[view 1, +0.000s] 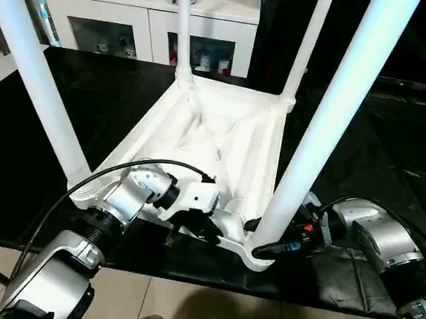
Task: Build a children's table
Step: Rotate leg to tighten
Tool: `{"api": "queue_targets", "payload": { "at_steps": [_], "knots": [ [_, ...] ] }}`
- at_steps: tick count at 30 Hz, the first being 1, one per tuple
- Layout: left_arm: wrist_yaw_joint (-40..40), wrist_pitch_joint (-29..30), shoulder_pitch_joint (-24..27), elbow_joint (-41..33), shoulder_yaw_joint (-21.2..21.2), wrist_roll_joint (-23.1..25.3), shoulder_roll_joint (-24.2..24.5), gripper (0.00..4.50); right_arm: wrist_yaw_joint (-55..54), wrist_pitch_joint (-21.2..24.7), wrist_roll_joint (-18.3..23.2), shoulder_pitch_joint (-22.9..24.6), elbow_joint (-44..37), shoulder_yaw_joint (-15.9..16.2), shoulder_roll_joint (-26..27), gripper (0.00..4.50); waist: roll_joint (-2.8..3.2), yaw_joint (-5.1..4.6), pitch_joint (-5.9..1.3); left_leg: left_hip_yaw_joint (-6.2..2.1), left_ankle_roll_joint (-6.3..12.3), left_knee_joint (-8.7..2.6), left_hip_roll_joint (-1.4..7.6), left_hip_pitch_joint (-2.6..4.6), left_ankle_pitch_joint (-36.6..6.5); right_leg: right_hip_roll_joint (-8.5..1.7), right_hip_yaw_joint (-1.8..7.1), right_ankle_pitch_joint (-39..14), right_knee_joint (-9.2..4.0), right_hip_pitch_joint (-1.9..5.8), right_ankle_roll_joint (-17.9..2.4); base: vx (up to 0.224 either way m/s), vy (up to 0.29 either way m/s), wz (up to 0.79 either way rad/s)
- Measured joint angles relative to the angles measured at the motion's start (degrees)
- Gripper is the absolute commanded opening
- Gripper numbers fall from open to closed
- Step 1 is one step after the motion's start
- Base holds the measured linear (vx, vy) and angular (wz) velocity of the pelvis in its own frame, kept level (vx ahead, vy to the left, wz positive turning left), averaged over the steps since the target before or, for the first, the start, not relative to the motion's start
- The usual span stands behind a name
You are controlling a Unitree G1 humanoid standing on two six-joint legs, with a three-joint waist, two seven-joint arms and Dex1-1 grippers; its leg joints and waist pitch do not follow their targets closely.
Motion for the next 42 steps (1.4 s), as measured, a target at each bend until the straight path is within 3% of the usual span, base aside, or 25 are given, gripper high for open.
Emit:
{"api": "queue_targets", "payload": {
  "at_steps": [8, 14, 17, 19, 23, 28, 32, 37, 39, 42],
  "knots": [
    [0.3, 0.9, 0.0, 0.2, 0.4, -0.1, -0.6, 0.0, -1.1, -0.1, -0.1, 1.7, -2.2, -1.2, 0.0, 2.29, 0.05, 0.14, -0.02, 0.0, -0.02, 0.0, 0.0, 0.02, 0.0, 0.0, -0.01, 0.0, 0.01, 0.01, 0.0, 0.0, 0.0, 0.0],
    [1.5, 5.0, 0.5, 0.0, 1.6, -0.8, -1.8, 0.0, -7.1, 2.3, 2.3, 8.5, -8.0, -5.6, 1.7, 2.24, 0.21, 0.43, -0.09, 0.03, -0.12, -0.01, -0.03, 0.04, -0.1, -0.12, -0.09, 0.0, -0.01, 0.08, 0.0, 0.0, 0.0, 0.0],
    [4.7, 8.0, 1.3, 0.1, 3.3, -0.8, -2.2, 0.0, -14.4, 2.5, 3.2, 12.1, -9.6, -9.3, 5.3, 2.24, 0.51, -0.04, -0.21, 0.07, -0.21, -0.02, -0.05, 0.2, -0.1, -0.14, -0.03, 0.1, 0.03, 0.15, 0.0, 0.0, 0.0, 0.0],
    [7.6, 10.3, 1.3, 0.2, 4.1, -0.6, -2.7, 0.0, -20.5, 2.6, 3.2, 13.5, -10.3, -11.5, 8.0, 2.24, 0.59, -0.95, -0.25, 0.13, -0.27, -0.08, -0.06, 0.44, 0.0, -0.17, 0.02, 0.2, 0.0, 0.22, -0.1, 0.0, 0.0, 0.0],
    [16.8, 16.1, 1.3, 0.8, 7.3, 0.4, -5.5, 0.0, -38.1, 2.6, 1.2, 13.2, -9.7, -16.6, 16.8, 2.23, 0.56, -3.72, -0.2, 0.13, -0.5, -0.3, -0.06, 0.76, 0.1, -0.26, -0.02, 0.5, -0.07, 0.08, 0.0, 0.0, 0.0, 0.0],
    [26.9, 21.2, 1.2, 1.6, 10.7, 0.4, -10.4, 0.0, -54.4, 2.1, -2.2, 8.3, -5.9, -19.8, 23.7, 2.22, 0.52, -6.33, -0.17, 0.12, -0.76, -0.86, -0.05, 0.86, 0.2, -0.21, -0.09, 0.8, -0.34, -0.14, 0.0, 0.0, 0.0, 0.0],
    [32.7, 22.0, 0.4, 2.8, 12.3, 0.5, -12.4, 0.0, -63.5, 0.9, -4.3, 4.2, -2.6, -20.6, 27.0, 2.22, 0.52, -6.46, -0.18, 0.11, -0.93, -1.24, 0.0, 0.77, 0.3, -0.08, -0.11, 0.8, -0.39, -0.55, 0.0, 0.0, 0.0, 0.0],
    [34.7, 21.8, 0.1, 2.7, 12.4, 1.3, -13.3, 0.0, -68.4, 0.8, -6.9, 2.9, -2.4, -21.0, 28.8, 2.22, 0.47, -6.11, -0.2, 0.12, -0.63, -1.37, 0.0, 0.52, 0.4, -0.03, -0.14, 0.8, -0.76, -0.68, -0.1, 0.0, 0.0, 0.0],
    [34.5, 21.1, 0.1, 2.7, 12.1, 1.7, -13.2, 0.0, -68.5, 0.8, -7.1, 3.4, -3.2, -20.9, 28.8, 2.72, 0.43, -6.03, -0.2, 0.14, -0.59, -1.37, -0.01, 0.51, 0.4, -0.05, -0.13, 0.9, -0.86, -0.65, 0.0, 0.0, 0.0, 0.0],
    [33.8, 19.9, 0.1, 2.7, 11.4, 1.7, -13.0, 0.0, -68.3, 1.0, -6.8, 5.0, -3.4, -20.8, 28.5, 2.93, 0.4, -5.64, -0.16, 0.17, -0.57, -1.39, -0.02, 0.47, 0.4, -0.08, -0.14, 0.9, -0.9, -0.66, 0.0, 0.0, 0.0, 0.0]
  ]
}}
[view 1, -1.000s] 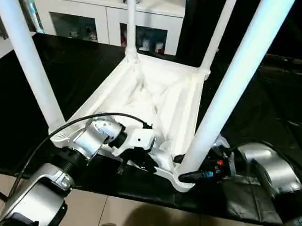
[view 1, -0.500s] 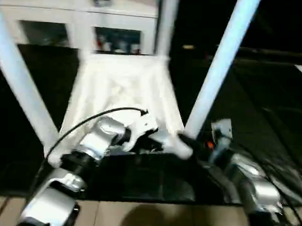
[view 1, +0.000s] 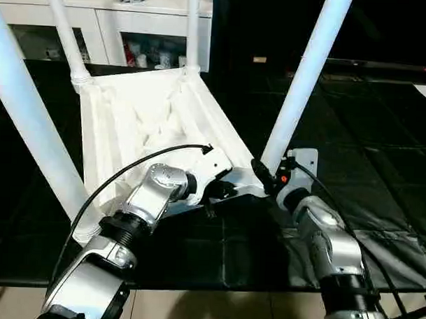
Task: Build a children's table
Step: Rotate leg to tighten
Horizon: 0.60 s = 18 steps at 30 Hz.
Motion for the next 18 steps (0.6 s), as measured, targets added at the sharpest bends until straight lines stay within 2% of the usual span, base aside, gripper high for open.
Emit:
{"api": "queue_targets", "payload": {
  "at_steps": [1, 3, 4, 6, 8, 11, 13, 16, 18],
  "knots": [
    [-0.2, -0.3, 0.0, 0.0, -0.2, 0.0, 0.1, 0.0, 0.4, 0.0, 0.0, 0.6, -0.1, 0.1, -0.4, 2.93, 0.0, 0.14, 0.0, 0.01, 0.0, 0.0, 0.0, -0.01, 0.0, 0.0, 0.0, 0.0, 0.0, -0.01, 0.0, 0.0, 0.0, 0.0],
    [-0.9, -1.1, 0.0, 0.0, -0.6, 0.1, 0.2, 0.0, 2.1, -0.5, 0.1, 2.3, -1.1, 0.9, -2.1, 3.29, -0.02, 0.56, 0.02, 0.04, 0.03, -0.01, 0.0, -0.02, 0.0, -0.01, 0.0, 0.0, -0.02, -0.02, 0.0, 0.0, 0.0, 0.0],
    [-1.0, -1.6, 0.0, 0.0, -0.9, 0.1, 0.2, 0.0, 3.1, -0.5, 0.2, 3.2, -2.2, 1.1, -3.1, 3.31, -0.03, 0.81, 0.03, 0.05, 0.04, -0.02, 0.0, -0.03, 0.0, -0.02, 0.0, 0.0, -0.02, -0.03, 0.0, 0.0, 0.0, 0.0],
    [-1.5, -2.5, 0.0, 0.0, -1.3, 0.4, 0.2, 0.0, 4.9, -0.6, 0.5, 5.4, -4.4, 0.8, -4.4, 3.4, -0.12, 1.17, 0.11, 0.07, 0.06, -0.05, 0.01, -0.04, 0.0, -0.01, 0.0, 0.0, -0.02, -0.06, 0.0, 0.0, 0.0, 0.0],
    [-1.7, -2.9, 0.0, 0.0, -1.5, 0.5, 0.2, 0.0, 6.8, -1.1, 1.4, 6.7, -5.2, 0.4, -5.6, 3.67, -0.16, 1.34, 0.13, 0.11, 0.07, -0.04, 0.0, -0.04, 0.0, -0.04, 0.01, 0.0, -0.02, -0.06, 0.0, 0.0, 0.0, 0.0],
    [-2.0, -3.8, 0.0, 0.0, -1.9, 0.5, 0.4, 0.0, 11.0, -1.5, 4.7, 9.3, -6.9, -2.1, -8.2, 3.91, -0.24, 1.97, 0.18, 0.17, 0.14, 0.0, -0.02, -0.06, 0.0, -0.1, 0.02, 0.0, -0.02, -0.08, 0.0, 0.0, 0.0, 0.0],
    [-2.2, -4.8, 0.0, 0.0, -2.1, 0.8, 0.4, 0.0, 15.3, -2.9, 6.3, 12.4, -8.7, -3.4, -12.3, 4.12, -0.48, 2.58, 0.32, 0.22, 0.22, 0.03, -0.02, -0.1, 0.0, -0.12, 0.03, 0.0, -0.03, -0.11, 0.0, 0.0, 0.0, 0.0],
    [-2.2, -6.1, 0.0, 0.0, -2.2, 1.3, 0.7, 0.0, 19.5, -2.1, 8.8, 15.4, -11.0, -6.3, -16.2, 4.35, -0.7, 2.56, 0.45, 0.22, 0.24, 0.07, 0.0, -0.12, 0.0, -0.1, 0.04, 0.1, -0.01, -0.15, 0.1, 0.0, 0.0, 0.0],
    [-2.0, -7.0, 0.0, 0.0, -2.2, 1.5, 0.7, 0.0, 22.4, -0.6, 10.7, 16.9, -12.7, -7.0, -18.0, 4.44, -0.76, 2.57, 0.49, 0.22, 0.24, 0.09, 0.0, -0.12, 0.0, -0.1, 0.04, 0.1, 0.03, -0.16, 0.1, 0.0, 0.0, 0.0]
  ]
}}
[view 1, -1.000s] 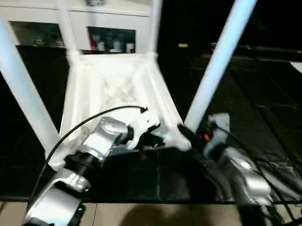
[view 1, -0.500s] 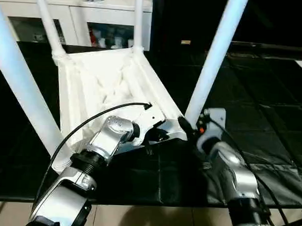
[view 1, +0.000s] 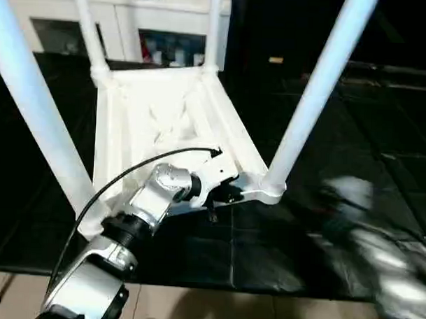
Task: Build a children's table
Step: Rotate leg to tighten, then rotate table base
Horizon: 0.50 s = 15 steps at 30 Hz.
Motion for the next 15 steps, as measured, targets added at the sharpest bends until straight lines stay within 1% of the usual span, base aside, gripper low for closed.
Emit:
{"api": "queue_targets", "payload": {
  "at_steps": [2, 3, 4, 5, 6, 8, 10, 12, 14, 15],
  "knots": [
    [0.1, -0.6, 0.0, 0.0, -0.1, 0.0, 0.0, 0.0, 3.9, 1.8, 2.4, 1.5, -2.2, 0.0, -2.2, 4.44, 0.01, 0.12, 0.01, 0.0, 0.0, 0.03, 0.0, -0.04, 0.0, -0.01, 0.0, 0.0, 0.0, -0.01, 0.0, 0.0, 0.0, 0.0],
    [-0.1, -0.5, 0.1, -0.1, -0.1, -0.1, 0.1, 0.27, 5.8, 2.9, 3.9, 2.2, -3.8, -0.2, -3.3, 4.49, -0.02, 0.08, 0.02, 0.0, 0.01, 0.07, 0.0, -0.05, 0.0, -0.01, 0.01, 0.0, 0.0, -0.01, 0.0, 0.0, 0.0, 0.0],
    [-0.3, -0.4, 0.1, -0.3, 0.0, -0.1, 0.2, 0.27, 6.9, 3.5, 4.8, 2.4, -4.6, -0.4, -3.9, 4.49, -0.05, 0.04, 0.04, 0.0, 0.02, 0.12, 0.01, -0.07, 0.0, 0.0, 0.01, 0.0, 0.01, -0.01, 0.1, 0.0, 0.0, 0.0],
    [-0.5, 0.1, 0.6, -1.1, 0.2, -0.6, 0.3, 0.43, 7.8, 4.2, 5.7, 2.4, -5.4, -0.4, -4.4, 4.5, -0.01, 0.01, 0.03, 0.0, 0.03, 0.14, 0.01, -0.09, 0.0, -0.01, 0.01, 0.0, 0.01, -0.02, 0.0, 0.0, 0.0, 0.0],
    [-1.2, 0.5, 2.1, -4.2, 1.7, -3.0, 0.2, 0.57, 9.2, 5.4, 7.1, 2.6, -6.7, 0.0, -4.9, 4.5, -0.02, 0.03, 0.03, -0.01, 0.08, 0.23, 0.04, -0.19, 0.0, 0.0, -0.02, 0.0, 0.02, -0.05, 0.0, 0.0, 0.0, 0.0],
    [-2.3, 1.5, 2.3, -8.2, 2.8, -5.6, -0.2, 0.64, 10.4, 6.7, 8.3, 2.6, -8.5, 1.1, -5.1, 4.5, -0.13, 0.25, 0.05, -0.1, 0.14, 0.41, 0.08, -0.37, -0.1, 0.0, -0.16, 0.0, 0.02, -0.07, 0.0, 0.0, 0.0, 0.0],
    [-3.0, 5.1, 3.6, -15.0, 4.0, -8.3, 0.0, 0.9, 10.7, 9.2, 10.5, 1.8, -10.9, 2.8, -3.7, 4.5, -0.1, 0.22, 0.03, -0.09, 0.24, 0.54, 0.05, -0.4, -0.1, -0.07, -0.14, 0.0, 0.04, -0.06, 0.0, 0.0, 0.0, 0.0],
    [-3.5, 9.1, 6.0, -21.3, 4.8, -10.5, 0.2, 0.94, 10.6, 11.2, 12.7, 0.5, -13.1, 4.4, -1.8, 4.5, -0.15, 0.06, 0.04, -0.06, 0.28, 0.63, 0.05, -0.4, -0.2, -0.07, -0.11, 0.1, 0.07, -0.05, 0.0, 0.0, 0.0, 0.0],
    [-3.7, 11.4, 7.8, -24.1, 4.8, -11.4, 0.5, 1.08, 10.5, 12.0, 13.8, -0.6, -14.0, 5.0, -1.4, 4.5, -0.21, 0.15, 0.05, -0.06, 0.28, 0.67, 0.05, -0.41, -0.2, -0.08, -0.1, 0.1, 0.08, -0.05, 0.0, 0.0, 0.0, 0.0],
    [-3.8, 13.5, 10.2, -27.5, 4.9, -11.9, 1.5, 1.22, 10.2, 12.6, 14.6, -1.6, -14.3, 5.2, -0.4, 4.5, -0.27, 0.09, 0.04, -0.07, 0.26, 0.67, 0.06, -0.37, -0.2, -0.08, -0.1, 0.1, 0.09, -0.03, 0.0, 0.0, 0.0, 0.0]
  ]
}}
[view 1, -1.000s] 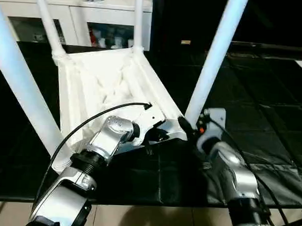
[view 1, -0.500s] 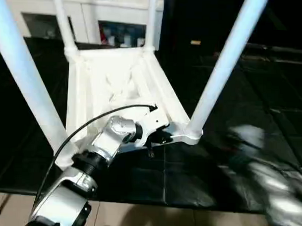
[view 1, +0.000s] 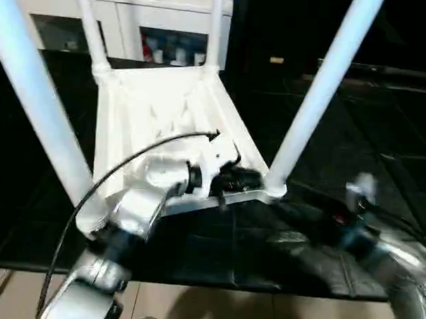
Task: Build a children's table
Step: Rotate table base
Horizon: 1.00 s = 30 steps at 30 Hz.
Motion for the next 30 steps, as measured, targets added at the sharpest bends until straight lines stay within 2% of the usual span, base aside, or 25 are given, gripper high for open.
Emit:
{"api": "queue_targets", "payload": {
  "at_steps": [2, 5, 10, 13, 16, 20, 22, 24, 26, 30],
  "knots": [
    [-0.1, 3.1, 3.1, -3.6, 0.2, -1.2, 1.4, 1.36, -0.6, 0.8, 1.3, -1.1, -0.6, 0.3, 1.0, 4.5, -0.1, 0.0, 0.05, 0.0, -0.02, 0.0, 0.01, -0.01, 0.0, 0.0, -0.01, 0.0, 0.01, -0.01, 0.0, 0.0, 0.0, 0.0],
    [0.4, 11.2, 10.7, -15.0, 0.8, -5.6, 3.8, 1.53, -3.6, 1.8, 3.5, -3.7, -0.6, 0.3, 4.7, 4.5, -0.37, -0.21, 0.18, 0.01, -0.05, -0.04, 0.02, 0.0, 0.0, 0.02, 0.0, 0.0, 0.01, -0.03, 0.0, 0.0, 0.0, 0.0],
    [3.1, 19.3, 19.9, -27.7, 3.4, -9.8, 5.0, 1.97, -8.5, 1.1, 4.4, -7.6, 0.7, -0.9, 7.6, 4.5, -1.36, 0.43, 0.17, 0.03, -0.13, -0.03, 0.0, -0.04, 0.0, 0.0, 0.0, 0.0, -0.03, -0.01, 0.0, 0.0, 0.0, 0.0],
    [4.1, 21.0, 25.5, -31.9, 4.0, -10.4, 6.3, 2.24, -10.3, -0.8, 1.6, -8.6, 4.2, -1.1, 7.7, 4.5, -1.9, 0.28, 0.14, 0.03, -0.34, 0.0, 0.0, -0.02, -0.1, 0.0, 0.01, 0.1, -0.05, 0.02, 0.1, 0.0, 0.0, 0.0],
    [5.1, 23.3, 31.0, -36.2, 5.0, -10.9, 9.4, 2.35, -14.5, -4.7, -3.0, -12.2, 10.3, -0.7, 8.8, 4.5, -1.96, -0.17, 0.1, 0.03, -0.48, -0.01, 0.01, 0.08, 0.0, 0.03, 0.09, 0.2, -0.02, 0.02, 0.2, 0.0, 0.0, 0.0],
    [5.2, 25.4, 35.1, -39.6, 7.5, -12.5, 13.1, 2.67, -20.6, -10.4, -7.9, -15.1, 16.6, -1.7, 8.7, 4.5, -2.06, 0.23, 0.08, 0.02, -0.64, -0.06, 0.02, 0.08, 0.2, 0.06, 0.11, 0.3, 0.0, 0.04, 0.3, 0.0, 0.0, 0.0],
    [3.7, 26.2, 38.0, -41.2, 10.6, -13.4, 17.6, 2.71, -23.8, -13.1, -9.7, -16.9, 20.0, -2.4, 8.5, 4.5, -2.2, 0.34, 0.01, 0.0, -0.65, -0.07, 0.02, 0.05, 0.2, 0.07, 0.1, 0.3, 0.01, 0.05, 0.3, 0.0, 0.0, 0.0],
    [2.4, 26.9, 39.8, -41.4, 13.5, -14.0, 19.8, 3.03, -25.5, -14.5, -10.6, -17.2, 21.9, -3.9, 7.7, 4.5, -2.31, 0.83, -0.03, 0.07, -0.62, -0.06, -0.06, 0.0, 0.2, 0.06, 0.29, 0.2, -0.02, 0.08, 0.4, 0.0, 0.0, 0.0],
    [0.8, 27.0, 41.6, -42.2, 15.2, -15.1, 21.8, 3.14, -26.3, -15.3, -11.6, -17.5, 23.0, -4.5, 7.3, 4.5, -2.43, 0.9, -0.1, 0.13, -0.52, -0.06, -0.09, -0.01, 0.1, 0.06, 0.36, 0.2, -0.06, 0.08, 0.4, 0.0, 0.0, 0.0],
    [-2.7, 27.7, 45.4, -42.6, 22.4, -17.4, 28.4, 3.48, -22.8, -15.8, -12.9, -16.2, 23.6, -3.7, 4.4, 4.5, -2.55, 0.8, -0.16, 0.14, -0.5, -0.07, -0.05, 0.01, 0.1, 0.1, 0.36, 0.2, -0.07, 0.09, 0.5, 0.0, 0.0, 0.0]
  ]
}}
